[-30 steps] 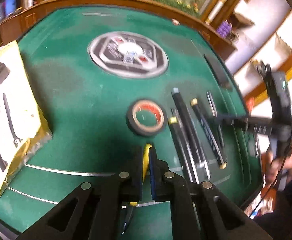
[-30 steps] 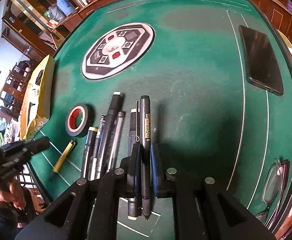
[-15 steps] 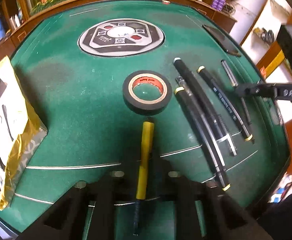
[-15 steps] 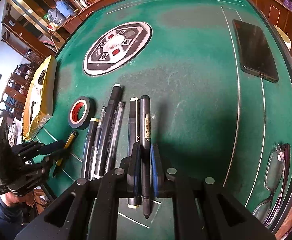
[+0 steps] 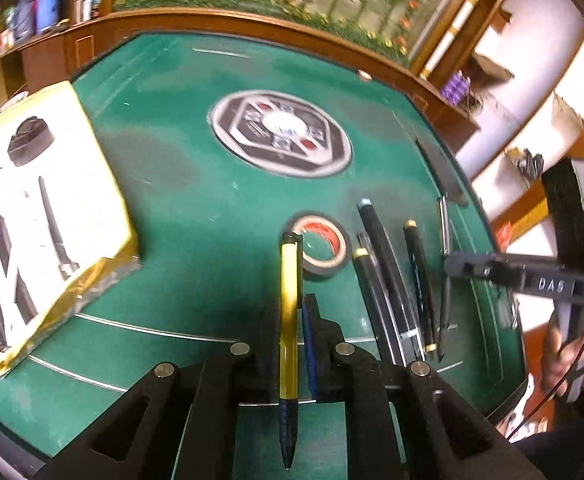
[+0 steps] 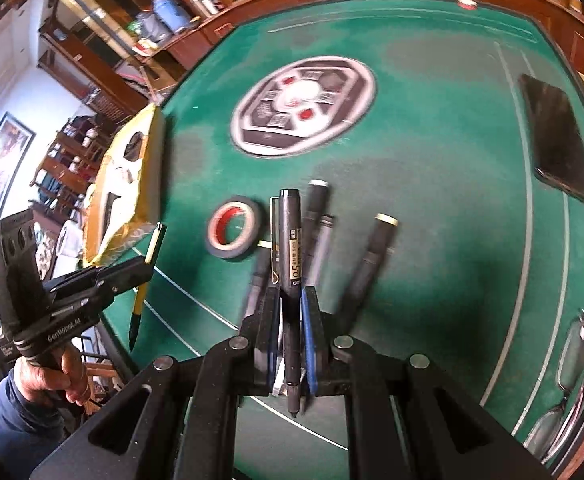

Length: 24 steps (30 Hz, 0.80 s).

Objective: Organize rigid objects
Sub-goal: 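Carry both pens over the tray and open both grippers to drop them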

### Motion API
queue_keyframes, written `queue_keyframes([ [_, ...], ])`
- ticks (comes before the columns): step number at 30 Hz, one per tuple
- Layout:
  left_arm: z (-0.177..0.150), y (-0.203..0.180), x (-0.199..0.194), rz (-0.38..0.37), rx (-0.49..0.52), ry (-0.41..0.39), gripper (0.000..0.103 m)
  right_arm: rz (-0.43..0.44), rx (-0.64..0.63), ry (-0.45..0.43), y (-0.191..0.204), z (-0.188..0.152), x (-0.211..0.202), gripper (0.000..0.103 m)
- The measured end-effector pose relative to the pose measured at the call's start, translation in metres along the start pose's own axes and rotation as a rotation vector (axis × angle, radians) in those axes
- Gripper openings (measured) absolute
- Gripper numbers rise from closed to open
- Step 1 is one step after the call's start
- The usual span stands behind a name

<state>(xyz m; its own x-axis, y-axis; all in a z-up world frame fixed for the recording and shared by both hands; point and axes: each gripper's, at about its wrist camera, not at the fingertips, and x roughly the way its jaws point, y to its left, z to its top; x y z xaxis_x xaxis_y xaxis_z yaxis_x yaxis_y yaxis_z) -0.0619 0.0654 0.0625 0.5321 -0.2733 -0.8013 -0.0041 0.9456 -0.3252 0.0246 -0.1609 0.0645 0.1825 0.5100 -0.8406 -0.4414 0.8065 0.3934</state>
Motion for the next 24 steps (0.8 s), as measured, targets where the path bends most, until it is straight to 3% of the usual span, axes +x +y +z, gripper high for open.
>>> queue_keyframes([
  [14,0.012,0.051,-0.060,0.063,-0.122,-0.166,0.010,0.087,-0.220,-0.012,0.100,0.035,0.016,0.010],
  [24,0.018,0.113,-0.095,0.141,-0.201,-0.242,0.010,0.188,-0.362,-0.024,0.190,0.072,0.028,0.010],
])
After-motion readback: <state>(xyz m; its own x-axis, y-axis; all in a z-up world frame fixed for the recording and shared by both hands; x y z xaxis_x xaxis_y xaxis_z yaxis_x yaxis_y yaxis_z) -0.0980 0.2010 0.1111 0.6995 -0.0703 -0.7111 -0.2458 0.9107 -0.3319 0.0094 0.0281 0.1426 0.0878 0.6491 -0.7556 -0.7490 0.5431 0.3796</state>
